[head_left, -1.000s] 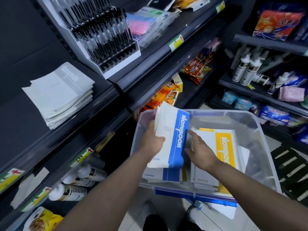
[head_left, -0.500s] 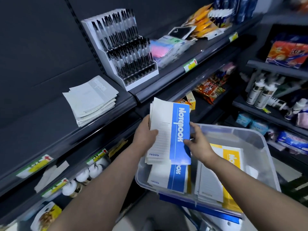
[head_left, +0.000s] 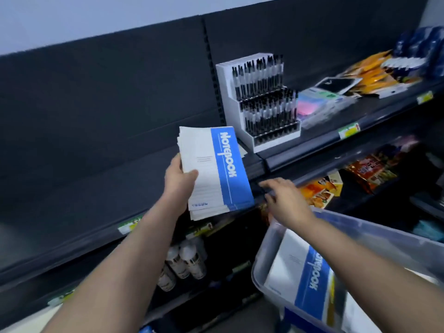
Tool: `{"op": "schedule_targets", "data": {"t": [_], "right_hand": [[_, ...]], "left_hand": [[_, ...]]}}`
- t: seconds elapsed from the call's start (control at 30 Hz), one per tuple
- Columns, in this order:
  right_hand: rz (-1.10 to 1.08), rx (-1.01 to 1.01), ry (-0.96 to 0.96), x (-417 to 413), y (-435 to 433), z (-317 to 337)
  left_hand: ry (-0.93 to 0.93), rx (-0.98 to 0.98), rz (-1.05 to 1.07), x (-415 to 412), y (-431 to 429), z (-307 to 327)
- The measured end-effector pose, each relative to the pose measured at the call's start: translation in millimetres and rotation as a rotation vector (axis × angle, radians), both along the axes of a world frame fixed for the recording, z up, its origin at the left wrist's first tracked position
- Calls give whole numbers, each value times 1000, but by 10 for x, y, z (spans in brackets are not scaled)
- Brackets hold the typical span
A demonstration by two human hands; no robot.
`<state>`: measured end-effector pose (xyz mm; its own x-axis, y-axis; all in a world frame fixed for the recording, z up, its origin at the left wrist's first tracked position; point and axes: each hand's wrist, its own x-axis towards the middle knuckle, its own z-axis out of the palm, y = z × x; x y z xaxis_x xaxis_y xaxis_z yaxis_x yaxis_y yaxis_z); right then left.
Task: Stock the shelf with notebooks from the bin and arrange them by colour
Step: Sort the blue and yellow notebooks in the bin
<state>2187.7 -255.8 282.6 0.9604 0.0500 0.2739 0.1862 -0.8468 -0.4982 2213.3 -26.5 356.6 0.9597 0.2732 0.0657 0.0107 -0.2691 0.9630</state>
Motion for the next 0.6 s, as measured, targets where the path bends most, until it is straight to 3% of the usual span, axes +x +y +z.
{"op": "schedule_targets", "data": {"t": [0.17, 0.3, 0.6], "right_hand": [[163, -246, -26, 318, 748, 250], [178, -243, -59, 489, 1191, 300], [-5, -313, -163, 573, 1397, 67]], "left_hand": [[38, -165, 171, 151, 950, 189], [98, -270, 228, 281, 1495, 200], [319, -7, 244, 788, 1780, -313]]}}
